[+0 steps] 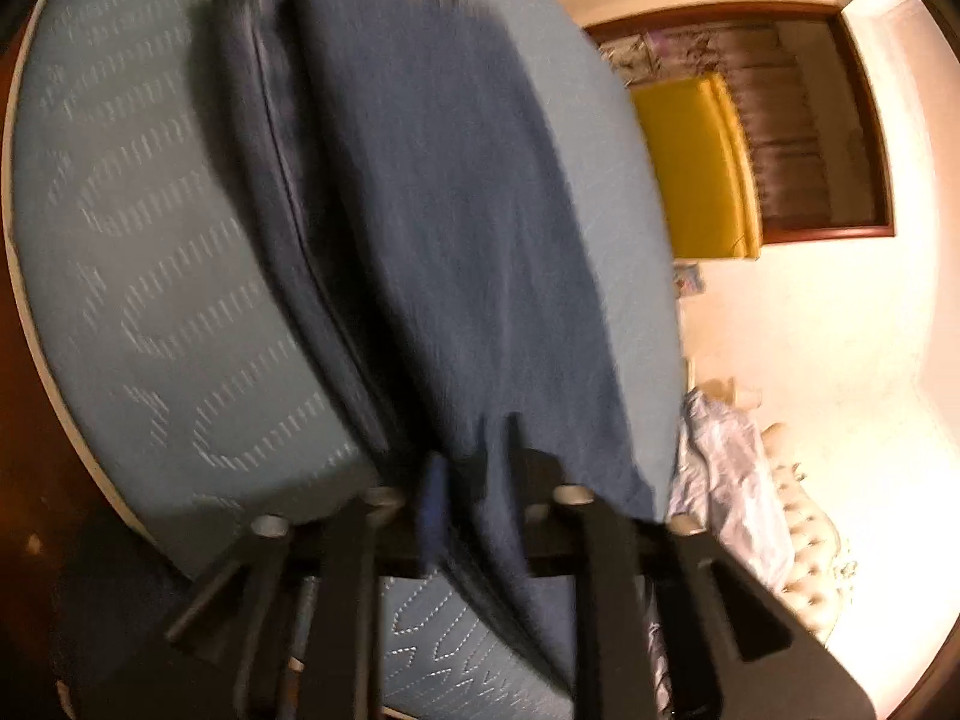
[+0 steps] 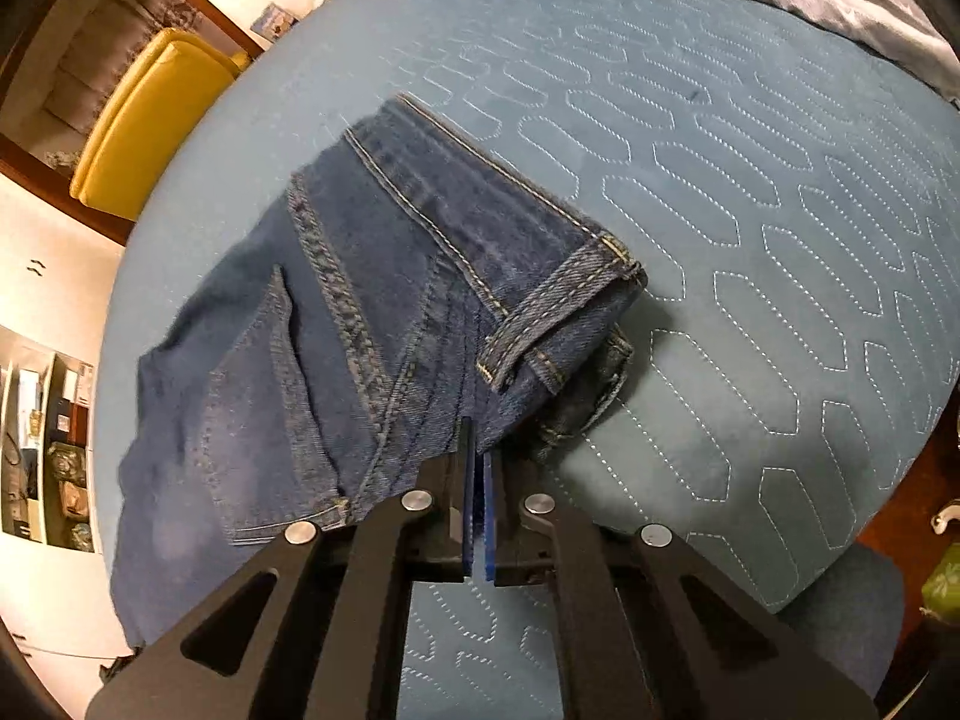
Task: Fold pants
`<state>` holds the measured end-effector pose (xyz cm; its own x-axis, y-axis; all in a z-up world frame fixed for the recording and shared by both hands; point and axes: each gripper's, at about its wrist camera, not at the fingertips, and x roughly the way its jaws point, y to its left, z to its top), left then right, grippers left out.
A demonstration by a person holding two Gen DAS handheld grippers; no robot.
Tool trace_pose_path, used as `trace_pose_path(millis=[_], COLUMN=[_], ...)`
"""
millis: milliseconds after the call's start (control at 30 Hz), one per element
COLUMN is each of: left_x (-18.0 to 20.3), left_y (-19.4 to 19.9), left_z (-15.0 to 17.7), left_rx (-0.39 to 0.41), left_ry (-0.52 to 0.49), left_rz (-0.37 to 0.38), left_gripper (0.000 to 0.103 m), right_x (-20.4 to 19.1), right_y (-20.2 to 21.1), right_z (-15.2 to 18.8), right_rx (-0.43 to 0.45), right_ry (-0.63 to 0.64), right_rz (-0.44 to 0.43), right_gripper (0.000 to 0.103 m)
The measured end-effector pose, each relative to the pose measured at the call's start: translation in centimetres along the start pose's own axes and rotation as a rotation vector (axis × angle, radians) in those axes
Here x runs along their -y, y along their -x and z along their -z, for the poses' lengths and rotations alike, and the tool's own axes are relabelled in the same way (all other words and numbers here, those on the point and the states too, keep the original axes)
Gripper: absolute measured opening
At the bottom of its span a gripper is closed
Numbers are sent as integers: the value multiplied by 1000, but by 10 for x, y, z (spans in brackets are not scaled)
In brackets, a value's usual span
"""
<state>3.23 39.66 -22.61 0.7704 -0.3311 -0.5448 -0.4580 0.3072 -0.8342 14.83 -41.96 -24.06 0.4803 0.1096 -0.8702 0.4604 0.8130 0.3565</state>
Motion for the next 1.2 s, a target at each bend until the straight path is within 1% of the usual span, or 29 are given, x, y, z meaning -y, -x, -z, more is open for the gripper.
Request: trace_pose_path(millis=[33, 100, 133, 200, 267, 300, 367, 400, 500, 567, 633, 667, 767, 867, 933, 1033, 1067, 1100, 1133, 1167, 1200], left_x=[-4, -10, -15, -27, -31, -30, -28, -24, -3, -10, -28, -34, -35, -33, -34, -31, -27, -23, -22, -17, -12], left_y=[8, 18, 22, 26, 31, 34, 38, 41, 61, 63, 56, 54, 54, 50, 46, 52, 57, 70, 80, 90, 99], left_z=[-9, -26, -38, -61, -75, -82, -90, -91, -81, -78, -81, -82, -82, -85, -87, -83, -81, -79, -77, -74, -72], left_rx=[28, 57, 69, 85, 101, 107, 109, 111, 149, 148, 123, 116, 124, 116, 121, 134, 147, 183, 229, 274, 304], left_ry=[5, 18, 29, 66, 81, 67, 50, 41, -59, -39, 5, 22, 19, -2, -2, 3, -4, -16, -28, -48, -81], left_rz=[-2, 4, 17, 12, 25, 17, -6, -23, -59, -70, -83, -76, -64, -87, -100, -92, -103, -145, -203, -255, -284], left_gripper=[28, 28, 28, 27, 26, 22, 3, 3, 3, 3, 3, 3, 3, 3, 4, 14, 27, 51, 59, 60, 60], right_x=[-1, -7, -9, -14, -18, -19, -21, -22, -30, -33, -34, -37, -34, -32, -33, -34, -34, -33, -30, -27, -24], right_y=[-1, -4, -6, -9, -11, -12, -14, -15, -15, -14, -13, -13, -7, 4, 2, -10, -10, -10, -8, -8, -5], right_z=[2, 3, 2, 1, 0, 0, 0, -1, 0, -2, -5, -7, -15, -20, -21, -18, -17, -17, -18, -18, -20], right_rx=[3, 8, 8, 6, 5, 5, 5, 4, -3, -7, -11, -11, -5, 21, 24, 16, 23, 31, 34, 31, 24], right_ry=[7, 24, 28, 27, 28, 27, 28, 29, 40, 38, 39, 42, 45, 54, 70, 94, 96, 89, 75, 63, 52], right_rz=[10, 37, 49, 64, 74, 77, 83, 87, 102, 99, 96, 98, 94, 88, 92, 116, 114, 104, 89, 74, 55], right_gripper=[0, 0, 0, 0, 0, 0, 0, 0, 0, 0, 0, 0, 0, 0, 0, 0, 0, 0, 0, 0, 0])
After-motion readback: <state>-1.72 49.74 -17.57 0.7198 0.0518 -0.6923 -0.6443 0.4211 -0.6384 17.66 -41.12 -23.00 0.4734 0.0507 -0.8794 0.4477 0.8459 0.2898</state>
